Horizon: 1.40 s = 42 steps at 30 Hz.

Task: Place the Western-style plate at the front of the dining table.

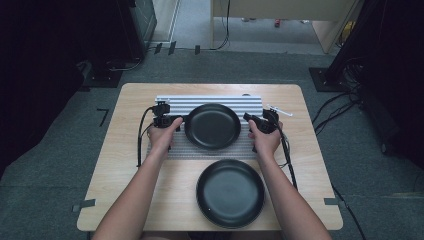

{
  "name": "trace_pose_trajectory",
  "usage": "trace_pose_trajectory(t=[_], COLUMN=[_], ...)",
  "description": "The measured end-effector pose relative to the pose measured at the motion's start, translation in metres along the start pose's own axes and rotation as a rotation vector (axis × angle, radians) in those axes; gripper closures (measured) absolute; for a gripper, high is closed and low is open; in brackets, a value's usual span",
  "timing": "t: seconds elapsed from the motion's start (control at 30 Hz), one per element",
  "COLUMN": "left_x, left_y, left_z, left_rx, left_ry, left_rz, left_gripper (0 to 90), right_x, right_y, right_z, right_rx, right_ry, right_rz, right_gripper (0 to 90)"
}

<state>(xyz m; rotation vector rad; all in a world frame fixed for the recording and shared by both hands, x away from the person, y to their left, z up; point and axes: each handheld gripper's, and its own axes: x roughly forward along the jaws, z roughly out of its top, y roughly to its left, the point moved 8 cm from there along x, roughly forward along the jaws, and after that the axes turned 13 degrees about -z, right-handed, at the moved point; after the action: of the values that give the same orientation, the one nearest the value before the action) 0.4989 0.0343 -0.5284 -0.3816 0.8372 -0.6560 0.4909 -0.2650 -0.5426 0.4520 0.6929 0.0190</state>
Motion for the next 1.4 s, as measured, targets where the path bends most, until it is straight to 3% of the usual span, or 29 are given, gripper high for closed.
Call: trace_pose_trajectory(t=[0.1,0.2,0.27,0.33,0.4,0.47,0.73,0.87,1.4], left_x=[-0.013,-0.019,-0.026,-0.029,-0.037,-0.039,-0.060,-0.070,-0.107], left_y=[-0.003,-0.007,-0.014,-0.016,-0.020,-0.021,-0.029,-0.033,-0.027], left_z=[-0.006,-0.009,-0.015,-0.017,-0.022,-0.024,-0.038,-0.044,-0.082], left_rx=[0.028,0.044,0.087,0.097,0.145,0.154,0.177,0.193,0.193], left_ry=[-0.011,-0.017,-0.016,-0.021,-0.036,-0.042,-0.065,-0.076,-0.093], left_rz=[0.001,0.002,0.002,0.002,0.023,0.033,0.011,0.005,0.013], left_gripper=[27.0,24.3,20.0,19.0,17.1,16.3,14.7,14.0,10.6], right_x=[-0.016,-0.023,-0.034,-0.038,-0.047,-0.054,-0.079,-0.090,-0.133], right_y=[-0.003,-0.005,-0.008,-0.009,-0.015,-0.018,-0.034,-0.042,-0.078], right_z=[-0.003,-0.005,-0.006,-0.008,-0.012,-0.015,-0.019,-0.023,-0.043], right_rx=[-0.042,-0.071,-0.081,-0.095,-0.132,-0.140,-0.197,-0.210,-0.237], right_ry=[0.051,0.045,0.022,0.032,0.026,0.024,-0.017,-0.027,-0.051], right_rz=[0.012,0.005,0.032,0.039,0.030,0.034,-0.011,-0.006,-0.006], right_gripper=[54.3,49.9,44.3,40.8,39.3,37.6,32.7,31.1,28.4])
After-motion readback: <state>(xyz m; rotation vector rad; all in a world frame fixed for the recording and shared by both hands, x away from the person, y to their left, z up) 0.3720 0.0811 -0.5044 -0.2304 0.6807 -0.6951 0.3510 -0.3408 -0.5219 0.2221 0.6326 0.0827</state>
